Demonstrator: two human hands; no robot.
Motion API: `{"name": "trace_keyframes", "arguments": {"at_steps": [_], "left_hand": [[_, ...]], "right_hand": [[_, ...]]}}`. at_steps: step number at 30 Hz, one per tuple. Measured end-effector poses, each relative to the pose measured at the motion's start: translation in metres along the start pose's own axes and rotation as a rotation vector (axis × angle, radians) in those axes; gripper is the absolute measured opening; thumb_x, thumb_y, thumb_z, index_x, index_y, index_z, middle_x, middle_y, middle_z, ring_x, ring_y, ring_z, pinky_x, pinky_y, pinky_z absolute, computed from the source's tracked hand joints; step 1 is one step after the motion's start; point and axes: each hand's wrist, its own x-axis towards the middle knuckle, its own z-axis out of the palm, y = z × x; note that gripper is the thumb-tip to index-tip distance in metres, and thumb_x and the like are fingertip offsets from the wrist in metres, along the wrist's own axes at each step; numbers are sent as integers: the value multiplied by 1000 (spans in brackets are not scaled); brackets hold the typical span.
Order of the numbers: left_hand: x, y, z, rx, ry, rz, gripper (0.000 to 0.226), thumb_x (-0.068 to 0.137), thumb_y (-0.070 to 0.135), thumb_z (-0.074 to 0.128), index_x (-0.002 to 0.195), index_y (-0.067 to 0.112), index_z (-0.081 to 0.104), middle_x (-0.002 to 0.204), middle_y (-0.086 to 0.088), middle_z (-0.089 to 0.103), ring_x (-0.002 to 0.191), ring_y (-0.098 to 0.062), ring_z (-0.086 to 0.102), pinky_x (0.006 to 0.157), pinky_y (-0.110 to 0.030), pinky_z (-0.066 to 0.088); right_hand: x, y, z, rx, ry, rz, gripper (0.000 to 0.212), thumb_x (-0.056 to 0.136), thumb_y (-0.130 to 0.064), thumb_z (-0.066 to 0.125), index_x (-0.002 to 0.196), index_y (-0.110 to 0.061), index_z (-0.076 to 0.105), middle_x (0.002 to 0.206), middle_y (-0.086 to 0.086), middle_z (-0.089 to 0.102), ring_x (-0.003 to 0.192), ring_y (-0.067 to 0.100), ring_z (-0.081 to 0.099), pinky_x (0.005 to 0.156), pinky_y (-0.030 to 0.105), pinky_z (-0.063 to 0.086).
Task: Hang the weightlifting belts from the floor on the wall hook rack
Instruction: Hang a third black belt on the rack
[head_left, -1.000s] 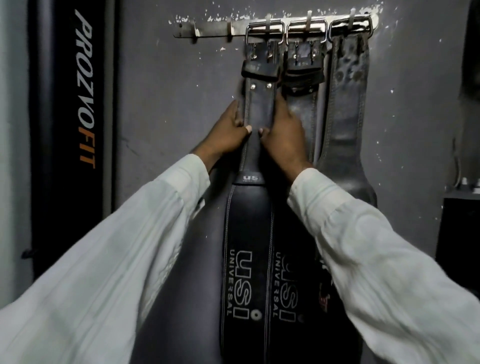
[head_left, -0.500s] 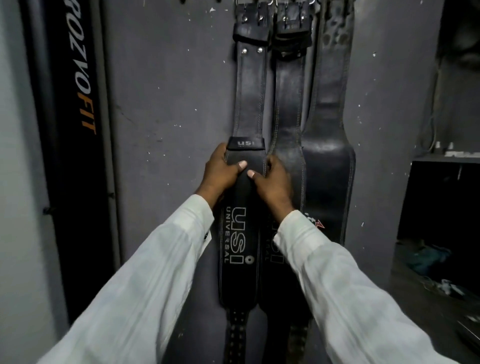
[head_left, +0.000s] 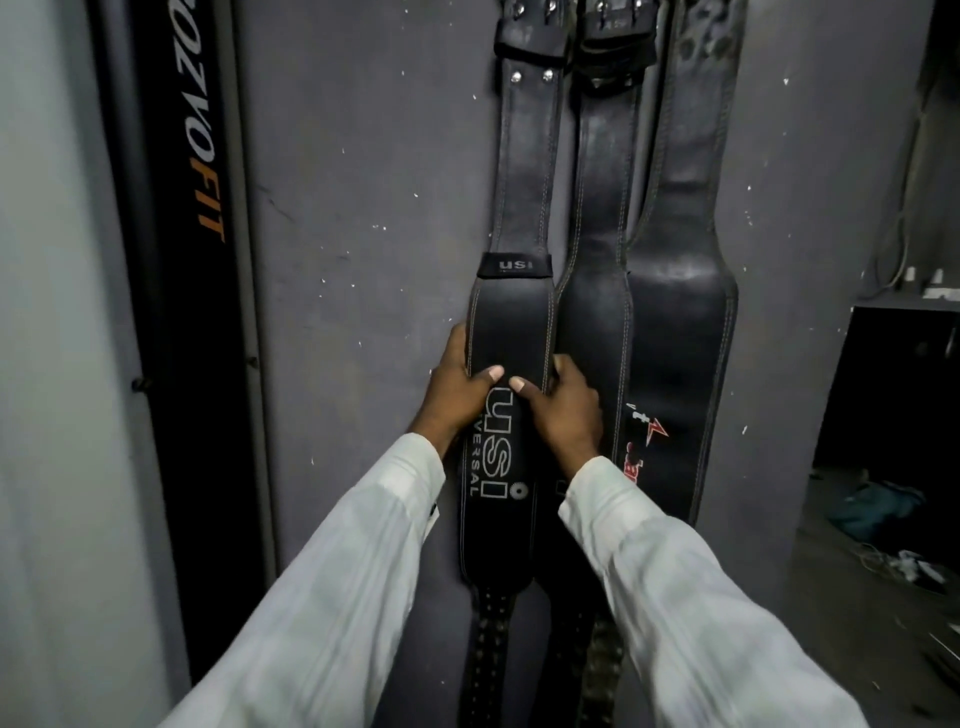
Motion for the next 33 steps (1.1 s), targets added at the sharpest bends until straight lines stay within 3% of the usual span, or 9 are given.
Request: {"name": "trace_keyframes", "arguments": {"at_steps": [3,7,16,20,22,25,29,31,33], "left_hand": [[-14,-22,0,-20,-85,-55,72,88,0,64,147,27,32,131,1,60,118,-13,62,98,-28,53],[-26,-33,11,55,21,-92,65,90,4,63,143,29,36,126,1,63,109,-15,63,79,-13,48],[-66,-54,6,164,-80,-221,61,91,8,60,144,18,32,131,-6,60,119,-24,59,107,-42,47],[-103,-100,-6,226,-113,-326,93,71,21,71,151,22,23,149,-11,46,136,-28,47,113,-50,41],[-137,-95,-9,281,-124,-399,97,74,20,74,155,23,20,153,-12,40,140,-29,41,116,-47,37],[-198,-79,-9,216,-178,-502,69,88,2,67,149,10,35,131,-9,49,125,-19,47,113,-35,40],[-279,-88,-6,56,-168,-679,34,92,1,62,127,1,60,120,-19,61,105,-20,57,97,-31,46],[-323,-87,-5,-2,-157,-749,15,94,-1,58,102,8,68,105,-14,63,89,-18,57,88,-33,48],[-367,-88,-4,-57,-134,-830,15,95,-1,56,101,9,65,95,-8,62,82,-15,57,85,-34,51]], "right_hand": [[-3,13,6,-50,-38,-8,46,76,-47,76,113,-28,57,109,1,74,104,30,67,89,40,54],[-18,35,18,-182,-55,-8,49,87,-51,65,123,-20,51,115,14,70,107,39,64,89,42,50],[-50,41,11,-196,-125,70,43,85,-33,72,118,-11,56,117,15,69,111,35,63,92,37,50],[-93,61,12,-46,-131,83,46,85,-25,71,122,-11,48,121,14,68,110,32,66,94,37,52],[-118,73,10,-28,-130,112,51,85,-24,71,128,-10,45,126,16,64,113,33,63,97,39,51],[-163,94,3,6,-185,218,55,88,-26,70,133,-10,45,124,12,63,112,28,62,99,36,49],[-236,121,-11,74,-280,327,38,92,-20,66,125,-10,50,86,-3,59,76,9,55,80,24,40],[-271,132,-20,113,-316,385,34,92,-21,66,122,-11,52,85,-2,60,76,9,55,80,25,42],[-308,145,-31,159,-337,449,27,91,-22,68,114,-15,56,87,0,62,84,15,59,84,33,50]]}}
